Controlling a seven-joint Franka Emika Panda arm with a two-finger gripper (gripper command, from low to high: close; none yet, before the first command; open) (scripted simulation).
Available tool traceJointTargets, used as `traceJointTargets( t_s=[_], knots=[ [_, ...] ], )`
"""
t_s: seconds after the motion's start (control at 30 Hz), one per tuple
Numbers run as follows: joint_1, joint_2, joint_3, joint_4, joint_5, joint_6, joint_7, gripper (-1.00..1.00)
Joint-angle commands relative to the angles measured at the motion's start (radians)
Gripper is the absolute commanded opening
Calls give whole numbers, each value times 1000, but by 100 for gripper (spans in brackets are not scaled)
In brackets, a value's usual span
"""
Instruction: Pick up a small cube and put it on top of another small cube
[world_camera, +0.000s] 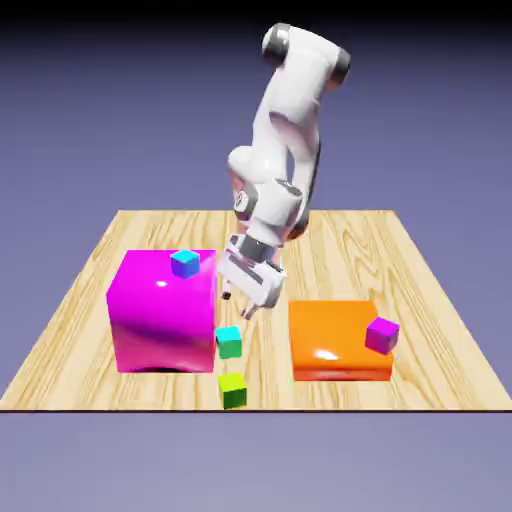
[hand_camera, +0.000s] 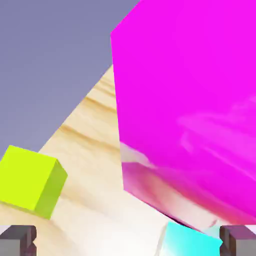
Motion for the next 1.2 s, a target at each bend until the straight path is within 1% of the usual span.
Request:
traceJointTargets(
  t_s=[0.0,0.23,0.27,0.8,0.83,0.87,1.17],
  knots=[
    [-35,5,36,-2,-9,-2,42,0],
    [-278,38,285,-16,-73,-12,331,0],
    [-278,38,285,-16,-73,-12,331,0],
    [-844,-170,831,56,-31,234,350,0],
    [-844,-170,831,56,-31,234,350,-100],
    [-844,-170,831,56,-31,234,350,-100],
    [-518,-50,517,15,-55,92,339,-100]
  ],
)
